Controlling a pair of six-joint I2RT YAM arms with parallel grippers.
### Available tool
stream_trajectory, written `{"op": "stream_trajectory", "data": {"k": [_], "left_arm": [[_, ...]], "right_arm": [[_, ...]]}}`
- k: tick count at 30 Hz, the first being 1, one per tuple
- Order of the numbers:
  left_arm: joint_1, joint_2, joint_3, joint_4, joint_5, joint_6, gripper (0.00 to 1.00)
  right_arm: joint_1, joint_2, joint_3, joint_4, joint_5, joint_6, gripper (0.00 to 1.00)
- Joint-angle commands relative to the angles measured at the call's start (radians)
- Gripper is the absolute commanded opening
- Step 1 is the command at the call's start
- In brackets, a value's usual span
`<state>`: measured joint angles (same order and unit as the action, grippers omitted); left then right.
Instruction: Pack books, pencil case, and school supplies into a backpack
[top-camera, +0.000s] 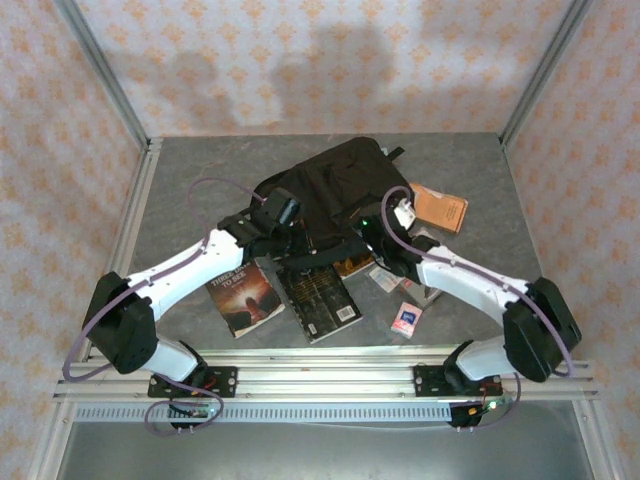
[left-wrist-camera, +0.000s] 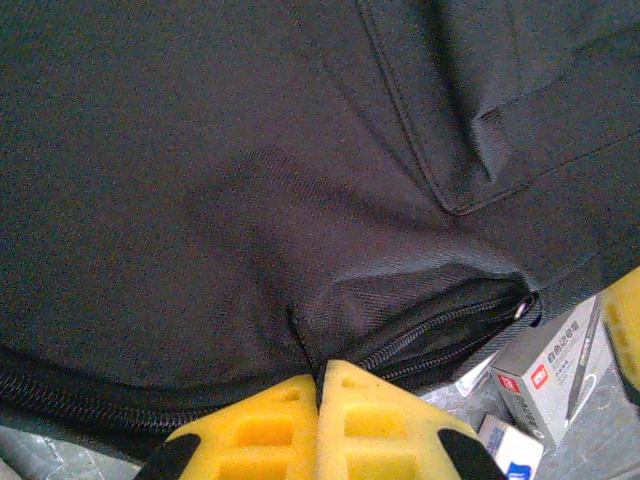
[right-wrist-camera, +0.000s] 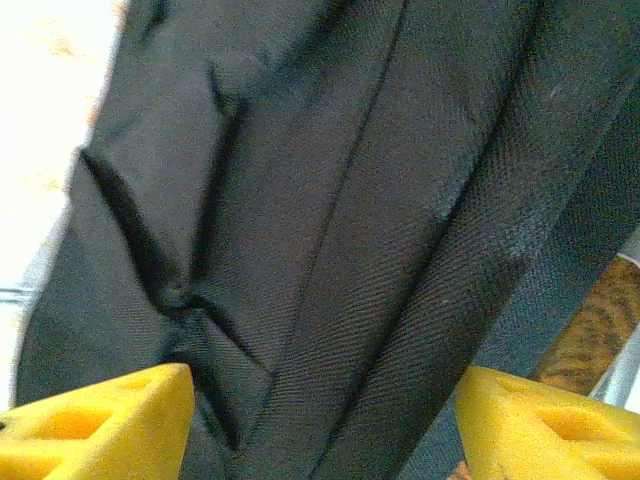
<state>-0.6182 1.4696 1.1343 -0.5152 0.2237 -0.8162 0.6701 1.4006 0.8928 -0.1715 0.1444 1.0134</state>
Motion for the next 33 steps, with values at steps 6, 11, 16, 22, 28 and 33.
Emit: {"op": "stream_trajectory", "data": {"k": [6,11,16,22,28,33], "left_arm": [[-0.022,0.028,0.075,-0.046,-0.044,0.117,0.0],[-0.022,0.014,0.096,-0.11,-0.152,0.227,0.0],[-0.023,0.042,0.139,-0.186,-0.221,0.304,0.0],[-0.028,0.056,0.154,-0.241,-0.256,0.35,0.0],[-0.036,0.065,0.146,-0.3,-0.285,0.384,0.0],[-0.037,0.022,0.121,-0.316,-0.307,0.389,0.0]], "right_arm": [[-0.015,0.115,0.07,-0.113,-0.089,0.007,0.45],[-0.028,0.118,0.081,-0.125,-0.073,-0.043,0.11],[-0.029,0.151,0.12,-0.172,-0.089,-0.094,0.0],[-0.03,0.165,0.157,-0.242,-0.051,-0.16,0.0],[-0.033,0.17,0.211,-0.327,0.022,-0.239,0.0],[-0.074,0.177,0.237,-0.35,0.018,-0.279,0.0]]}}
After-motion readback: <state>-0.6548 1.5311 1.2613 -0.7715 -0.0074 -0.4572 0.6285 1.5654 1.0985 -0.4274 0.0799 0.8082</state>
